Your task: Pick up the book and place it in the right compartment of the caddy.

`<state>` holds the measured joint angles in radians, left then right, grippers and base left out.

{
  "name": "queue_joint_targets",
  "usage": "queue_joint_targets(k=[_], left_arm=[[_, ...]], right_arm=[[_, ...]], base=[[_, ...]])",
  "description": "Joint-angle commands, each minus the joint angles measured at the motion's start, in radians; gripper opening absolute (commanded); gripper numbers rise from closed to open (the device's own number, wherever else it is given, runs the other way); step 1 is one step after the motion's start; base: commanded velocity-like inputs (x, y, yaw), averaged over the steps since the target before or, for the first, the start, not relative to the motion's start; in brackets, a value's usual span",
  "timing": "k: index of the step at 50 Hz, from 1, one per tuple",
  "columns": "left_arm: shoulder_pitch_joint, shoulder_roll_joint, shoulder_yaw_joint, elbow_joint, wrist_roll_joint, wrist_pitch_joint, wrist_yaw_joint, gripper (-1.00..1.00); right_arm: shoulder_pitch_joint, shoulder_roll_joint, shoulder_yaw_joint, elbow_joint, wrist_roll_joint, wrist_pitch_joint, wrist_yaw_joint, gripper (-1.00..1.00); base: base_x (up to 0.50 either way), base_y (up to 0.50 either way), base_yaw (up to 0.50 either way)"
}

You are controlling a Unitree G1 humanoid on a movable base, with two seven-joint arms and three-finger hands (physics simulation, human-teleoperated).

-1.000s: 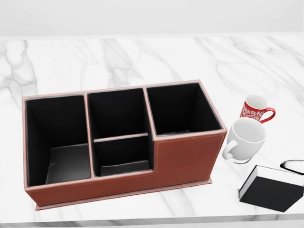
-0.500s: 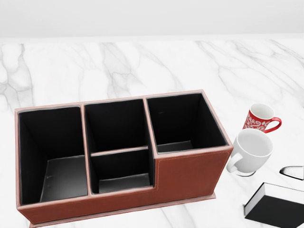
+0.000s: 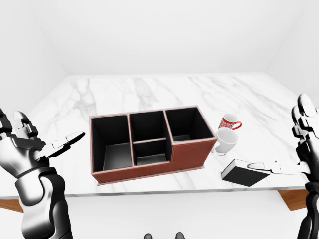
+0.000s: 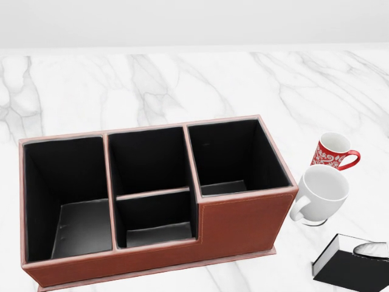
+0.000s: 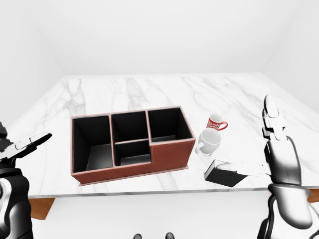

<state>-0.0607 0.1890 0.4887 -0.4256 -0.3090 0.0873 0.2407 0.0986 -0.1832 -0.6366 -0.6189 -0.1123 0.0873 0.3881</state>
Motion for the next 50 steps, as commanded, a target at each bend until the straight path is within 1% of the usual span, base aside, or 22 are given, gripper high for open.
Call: queue_joint_targets(k=[1,3,5,9,13,16,24,27,31,40,42,45,47,50], left_arm=[[0.001,-0.001,-0.001,0.001,0.002,0.0,-0.001,1.0],[0.001,-0.002,-0.003,-0.001,0.004,0.0,-0.001,1.0],[0.001,-0.003,-0.005,0.004,0.006,0.0,-0.003,1.0],[0.002,-0.003,-0.004,0.004,0.004,0.0,-0.003,1.0],[0.001,-0.003,-0.006,0.001,0.006,0.0,-0.002,1.0],[0.001,-0.002,-0.004,-0.001,0.004,0.0,-0.001,1.0],[-0.001,-0.003,-0.005,0.002,0.005,0.0,-0.002,1.0],[-0.001,0.0,-0.003,-0.006,0.002,0.0,0.0,1.0],[-0.003,0.0,-0.004,-0.002,0.004,0.0,-0.001,1.0],[-0.002,0.0,-0.004,-0.008,0.004,0.0,0.0,1.0],[-0.003,0.0,-0.002,-0.005,0.003,0.0,-0.001,1.0],[-0.003,0.0,-0.004,-0.002,0.004,0.0,-0.001,1.0],[-0.001,-0.001,-0.004,-0.004,0.004,0.0,-0.001,1.0],[-0.002,-0.001,-0.004,-0.002,0.004,0.0,-0.002,1.0]], right_arm=[[0.038,0.022,0.023,0.069,-0.256,0.0,0.086,1.0],[0.032,0.024,0.041,0.118,-0.297,0.0,0.068,1.0],[0.034,0.014,0.067,0.194,-0.366,0.0,0.029,1.0],[0.033,0.006,0.077,0.231,-0.429,0.0,0.002,1.0],[0.033,-0.012,0.094,0.297,-0.528,0.0,-0.057,1.0],[0.029,-0.009,0.089,0.293,-0.519,0.0,-0.046,1.0],[0.029,-0.03,0.103,0.367,-0.614,0.0,-0.097,1.0],[0.02,-0.045,0.123,0.422,-0.667,0.0,-0.131,1.0],[0.012,-0.051,0.129,0.432,-0.666,0.0,-0.127,1.0],[-0.03,-0.097,0.168,0.596,-0.662,0.0,-0.175,1.0],[-0.047,-0.111,0.18,0.659,-0.66,0.0,-0.203,1.0],[-0.061,-0.127,0.199,0.694,-0.657,0.0,-0.217,1.0],[-0.073,-0.146,0.218,0.739,-0.693,0.0,-0.249,1.0],[-0.093,-0.167,0.231,0.797,-0.706,0.0,-0.282,1.0]], base=[[0.0,0.0,0.0],[0.0,0.0,0.0],[0.0,0.0,0.0],[0.0,0.0,0.0],[0.0,0.0,0.0],[0.0,0.0,0.0],[0.0,0.0,0.0],[0.0,0.0,0.0],[0.0,0.0,0.0],[0.0,0.0,0.0],[0.0,0.0,0.0],[0.0,0.0,0.0],[0.0,0.0,0.0],[0.0,0.0,0.0]])
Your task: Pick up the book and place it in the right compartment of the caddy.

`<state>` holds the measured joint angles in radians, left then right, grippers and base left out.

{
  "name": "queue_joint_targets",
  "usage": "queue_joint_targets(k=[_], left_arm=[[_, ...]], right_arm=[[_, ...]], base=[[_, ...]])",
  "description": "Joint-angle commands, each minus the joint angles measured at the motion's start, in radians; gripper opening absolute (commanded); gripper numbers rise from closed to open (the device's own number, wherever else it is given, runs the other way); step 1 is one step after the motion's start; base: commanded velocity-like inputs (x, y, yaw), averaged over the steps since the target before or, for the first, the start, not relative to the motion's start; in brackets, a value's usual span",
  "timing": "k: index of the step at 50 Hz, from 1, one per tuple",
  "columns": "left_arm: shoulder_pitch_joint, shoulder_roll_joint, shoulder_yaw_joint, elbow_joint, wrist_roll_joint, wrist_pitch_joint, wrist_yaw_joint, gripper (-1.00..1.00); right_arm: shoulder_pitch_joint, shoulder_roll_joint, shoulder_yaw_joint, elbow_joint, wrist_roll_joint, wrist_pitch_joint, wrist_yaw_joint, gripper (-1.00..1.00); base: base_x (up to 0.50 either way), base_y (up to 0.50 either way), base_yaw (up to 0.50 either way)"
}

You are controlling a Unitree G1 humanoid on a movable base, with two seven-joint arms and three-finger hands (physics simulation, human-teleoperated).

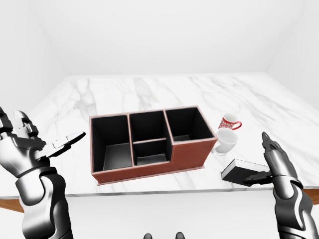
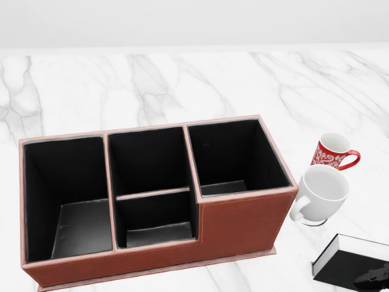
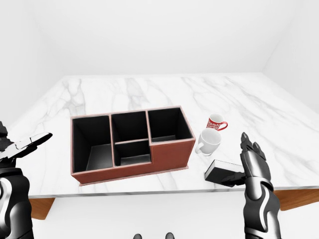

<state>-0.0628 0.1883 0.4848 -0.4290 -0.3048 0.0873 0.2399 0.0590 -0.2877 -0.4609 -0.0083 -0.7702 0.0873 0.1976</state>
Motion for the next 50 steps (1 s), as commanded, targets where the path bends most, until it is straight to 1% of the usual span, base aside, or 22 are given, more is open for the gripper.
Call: queue_joint_targets(k=[1,6,15,26,36,38,50], left_arm=[[-0.001,0.0,0.0,0.005,0.0,0.0,-0.001,1.0],[0.002,-0.002,-0.005,0.004,0.003,0.0,-0.002,1.0],[0.002,-0.003,-0.004,0.007,0.003,0.0,-0.002,1.0],[0.002,-0.002,0.001,0.0,0.0,0.0,-0.002,1.0],[0.002,0.0,0.005,-0.009,-0.003,0.0,0.0,1.0],[0.003,-0.001,0.004,-0.011,-0.003,0.0,0.0,1.0],[-0.002,0.002,0.004,-0.007,-0.003,0.0,0.003,1.0]], right_arm=[[-0.056,-0.065,0.057,0.186,-0.036,0.0,-0.086,1.0],[-0.071,-0.079,0.072,0.223,-0.044,0.0,-0.11,1.0],[-0.067,-0.086,0.088,0.271,-0.039,0.0,-0.111,1.0],[-0.02,-0.072,0.119,0.303,-0.06,0.0,-0.03,1.0],[-0.053,-0.088,0.138,0.41,-0.044,0.0,-0.068,1.0],[-0.038,-0.084,0.139,0.381,-0.034,0.0,-0.045,-1.0],[-0.038,-0.082,0.137,0.371,-0.031,0.0,-0.037,-1.0]], base=[[0.0,0.0,0.0],[0.0,0.0,0.0],[0.0,0.0,0.0],[0.0,0.0,0.0],[0.0,0.0,0.0],[0.0,0.0,0.0],[0.0,0.0,0.0]])
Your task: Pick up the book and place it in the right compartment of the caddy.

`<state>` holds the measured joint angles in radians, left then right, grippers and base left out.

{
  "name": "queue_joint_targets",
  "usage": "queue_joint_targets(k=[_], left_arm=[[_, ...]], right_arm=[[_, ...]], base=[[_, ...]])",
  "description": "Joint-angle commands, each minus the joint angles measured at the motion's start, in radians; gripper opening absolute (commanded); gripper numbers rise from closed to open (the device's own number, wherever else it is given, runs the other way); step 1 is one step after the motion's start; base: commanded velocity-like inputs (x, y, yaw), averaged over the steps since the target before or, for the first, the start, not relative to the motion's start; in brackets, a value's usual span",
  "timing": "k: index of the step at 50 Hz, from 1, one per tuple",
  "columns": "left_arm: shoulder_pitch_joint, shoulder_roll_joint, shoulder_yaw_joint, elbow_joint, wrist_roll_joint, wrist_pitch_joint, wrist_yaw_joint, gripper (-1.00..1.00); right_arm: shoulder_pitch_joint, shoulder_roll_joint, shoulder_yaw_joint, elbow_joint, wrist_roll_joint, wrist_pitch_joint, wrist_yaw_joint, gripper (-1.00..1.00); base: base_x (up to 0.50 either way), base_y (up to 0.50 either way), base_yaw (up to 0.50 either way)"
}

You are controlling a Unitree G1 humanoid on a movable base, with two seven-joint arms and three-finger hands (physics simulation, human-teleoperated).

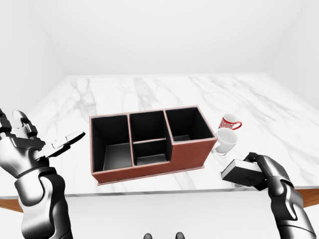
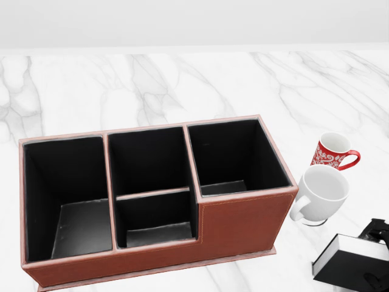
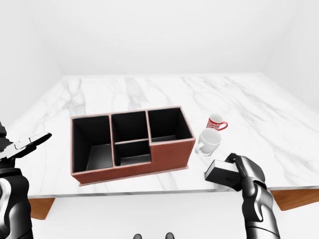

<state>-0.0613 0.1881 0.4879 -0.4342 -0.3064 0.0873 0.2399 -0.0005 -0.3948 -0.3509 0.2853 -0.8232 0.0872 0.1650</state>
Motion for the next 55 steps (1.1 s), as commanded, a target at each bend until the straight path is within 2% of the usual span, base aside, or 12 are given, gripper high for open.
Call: queue_joint_targets(k=[1,12,16,21,22,26,33,42,48,52,55], left_arm=[[-0.003,0.003,0.001,-0.002,-0.001,0.0,0.003,1.0],[-0.004,0.001,-0.005,0.004,0.004,0.0,0.002,1.0],[-0.001,-0.001,-0.008,-0.001,0.009,0.0,0.002,1.0],[-0.001,-0.006,-0.014,0.004,0.019,0.0,0.0,1.0],[-0.001,-0.005,-0.012,0.002,0.016,0.0,-0.001,1.0],[0.001,-0.005,-0.008,-0.002,0.012,0.0,0.0,1.0],[0.0,-0.005,-0.01,0.002,0.015,0.0,0.0,1.0],[-0.001,-0.003,-0.008,-0.003,0.014,0.0,0.001,1.0],[-0.001,-0.002,-0.007,-0.005,0.013,0.0,0.002,1.0],[-0.001,-0.002,-0.005,-0.011,0.012,0.0,0.001,1.0],[-0.001,-0.002,-0.002,-0.014,0.01,0.0,0.002,1.0]], right_arm=[[0.021,0.025,0.027,0.078,0.022,0.0,-0.004,-1.0],[0.021,0.05,0.017,-0.055,0.031,0.0,0.058,-1.0],[0.019,0.059,-0.001,-0.156,0.021,0.0,0.113,-1.0],[-0.023,0.055,-0.027,-0.323,0.006,0.0,0.24,-1.0],[-0.034,0.049,-0.03,-0.395,-0.009,0.0,0.295,-1.0],[-0.069,0.03,-0.072,-0.539,-0.026,0.0,0.408,-1.0],[-0.051,0.016,-0.152,-0.656,-0.029,0.0,0.501,-1.0],[-0.073,0.007,-0.213,-0.809,-0.021,0.0,0.533,-1.0],[-0.131,-0.044,-0.241,-0.934,-0.009,0.0,0.533,-1.0],[-0.247,-0.111,-0.237,-0.971,0.06,0.0,0.533,-1.0],[-0.348,-0.162,-0.178,-0.906,0.132,0.0,0.533,-1.0]], base=[[0.0,0.0,0.0],[0.0,0.0,0.0],[0.0,0.0,0.0],[0.0,0.0,0.0],[0.0,0.0,0.0],[0.0,0.0,0.0],[0.0,0.0,0.0],[0.0,0.0,0.0],[0.0,0.0,0.0],[0.0,0.0,0.0],[0.0,0.0,0.0]])
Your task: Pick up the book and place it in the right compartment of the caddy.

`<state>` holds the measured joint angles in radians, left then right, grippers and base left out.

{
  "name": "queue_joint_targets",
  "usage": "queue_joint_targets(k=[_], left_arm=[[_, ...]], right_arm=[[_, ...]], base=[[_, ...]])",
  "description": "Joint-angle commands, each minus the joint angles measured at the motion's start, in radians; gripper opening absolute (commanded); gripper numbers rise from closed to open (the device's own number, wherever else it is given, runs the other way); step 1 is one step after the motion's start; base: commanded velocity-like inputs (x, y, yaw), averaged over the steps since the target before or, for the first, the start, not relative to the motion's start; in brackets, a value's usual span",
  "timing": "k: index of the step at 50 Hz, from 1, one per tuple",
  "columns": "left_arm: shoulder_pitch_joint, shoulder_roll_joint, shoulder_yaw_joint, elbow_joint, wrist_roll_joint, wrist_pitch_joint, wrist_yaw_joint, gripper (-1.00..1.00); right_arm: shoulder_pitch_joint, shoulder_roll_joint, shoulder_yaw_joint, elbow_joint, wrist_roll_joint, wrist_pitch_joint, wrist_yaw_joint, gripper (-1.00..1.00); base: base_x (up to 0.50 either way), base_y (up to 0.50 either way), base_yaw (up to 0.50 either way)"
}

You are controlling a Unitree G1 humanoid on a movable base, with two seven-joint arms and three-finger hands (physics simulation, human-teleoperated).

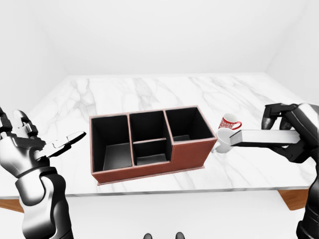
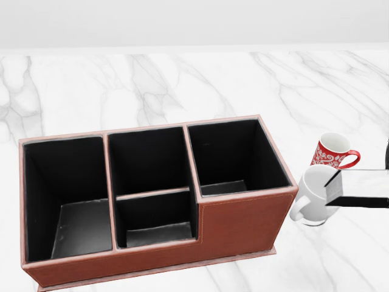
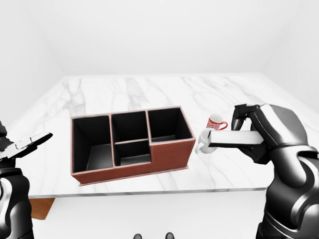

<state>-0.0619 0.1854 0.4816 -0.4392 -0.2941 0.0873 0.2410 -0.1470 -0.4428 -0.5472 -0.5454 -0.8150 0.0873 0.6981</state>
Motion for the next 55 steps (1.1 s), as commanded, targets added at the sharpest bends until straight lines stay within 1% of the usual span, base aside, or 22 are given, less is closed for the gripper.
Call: queue_joint_targets(k=[1,4,5,6,8,9,11,13,15,16,19,22,27,31,38,41,43,45,47,48,52,55], left_arm=[[0.0,0.001,0.003,-0.008,-0.001,0.0,0.001,1.0],[-0.002,0.001,0.003,-0.01,-0.002,0.0,0.002,1.0],[-0.002,0.002,0.003,-0.009,-0.001,0.0,0.002,1.0],[-0.002,0.002,0.004,-0.005,-0.002,0.0,0.0,1.0],[-0.002,0.002,0.005,-0.003,-0.002,0.0,-0.001,1.0],[-0.002,0.003,0.005,-0.005,-0.003,0.0,0.0,1.0],[-0.001,0.003,0.005,-0.009,-0.003,0.0,0.001,1.0],[-0.001,0.002,0.004,-0.01,-0.003,0.0,0.001,1.0],[-0.002,0.003,0.005,-0.01,-0.003,0.0,0.001,1.0],[-0.002,0.002,0.005,-0.003,-0.002,0.0,0.0,1.0],[-0.003,0.004,0.005,-0.008,-0.004,0.0,0.002,1.0],[-0.005,0.006,0.007,-0.007,-0.006,0.0,0.003,1.0],[-0.003,0.003,0.004,-0.001,-0.003,0.0,0.001,1.0],[-0.003,0.004,0.004,-0.007,-0.005,0.0,0.003,1.0],[-0.002,0.002,0.004,-0.009,-0.004,0.0,0.002,1.0],[-0.002,0.001,0.003,-0.005,-0.002,0.0,0.002,1.0],[-0.001,0.0,0.0,-0.005,0.0,0.0,0.001,1.0],[0.001,-0.001,0.001,-0.003,-0.001,0.0,0.0,1.0],[0.001,0.0,0.002,-0.007,-0.003,0.0,0.001,1.0],[0.0,0.0,0.002,-0.009,-0.003,0.0,0.002,1.0],[0.0,-0.001,0.001,-0.006,-0.001,0.0,0.001,1.0],[0.0,-0.001,0.001,-0.003,-0.001,0.0,0.001,1.0]], right_arm=[[-0.233,-0.123,0.031,-0.064,0.16,0.0,0.0,-1.0],[-0.341,-0.169,0.067,-0.021,0.245,0.0,0.0,-1.0],[-0.347,-0.196,0.086,0.003,0.233,0.0,0.0,-1.0],[-0.406,-0.195,0.089,0.019,0.294,0.0,0.0,-1.0],[-0.442,-0.238,0.127,0.046,0.3,0.0,0.0,-1.0],[-0.501,-0.231,0.132,0.048,0.356,0.0,0.0,-1.0],[-0.536,-0.26,0.168,0.081,0.371,0.0,-0.001,-1.0],[-0.601,-0.262,0.213,0.142,0.405,0.0,-0.017,-1.0],[-0.646,-0.245,0.23,0.18,0.439,0.0,-0.023,-1.0],[-0.68,-0.244,0.268,0.227,0.43,0.0,-0.041,-1.0],[-0.751,-0.23,0.308,0.292,0.407,0.0,-0.051,-1.0],[-0.791,-0.219,0.32,0.308,0.39,0.0,-0.035,-1.0],[-0.893,-0.153,0.338,0.407,0.453,0.0,-0.018,-1.0],[-0.969,-0.101,0.375,0.629,0.497,0.0,-0.055,-1.0],[-1.003,-0.036,0.395,0.784,0.559,0.0,-0.1,-1.0],[-0.996,-0.008,0.391,0.749,0.601,0.0,-0.099,-1.0],[-0.997,0.001,0.411,0.749,0.605,0.0,-0.103,-1.0],[-0.991,-0.001,0.44,0.756,0.589,0.0,-0.067,-1.0],[-0.993,0.013,0.437,0.764,0.574,0.0,-0.063,-1.0],[-0.987,0.013,0.45,0.764,0.566,0.0,-0.036,-1.0],[-0.987,0.034,0.434,0.744,0.569,0.0,-0.012,-1.0],[-0.97,0.043,0.444,0.742,0.556,0.0,-0.005,-1.0]], base=[[0.0,0.0,0.0],[0.0,0.0,0.0],[0.0,0.0,0.0],[0.0,0.0,0.0],[0.0,0.0,0.0],[0.0,0.0,0.0],[0.0,0.0,0.0],[0.0,0.0,0.0],[0.0,0.0,0.0],[0.0,0.0,0.0],[0.0,0.0,0.0],[0.0,0.0,0.0],[0.0,0.0,0.0],[0.0,0.0,0.0],[0.0,0.0,0.0],[0.0,0.0,0.0],[0.0,0.0,0.0],[0.0,0.0,0.0],[0.0,0.0,0.0],[0.0,0.0,0.0],[0.0,0.0,0.0],[0.0,0.0,0.0]])
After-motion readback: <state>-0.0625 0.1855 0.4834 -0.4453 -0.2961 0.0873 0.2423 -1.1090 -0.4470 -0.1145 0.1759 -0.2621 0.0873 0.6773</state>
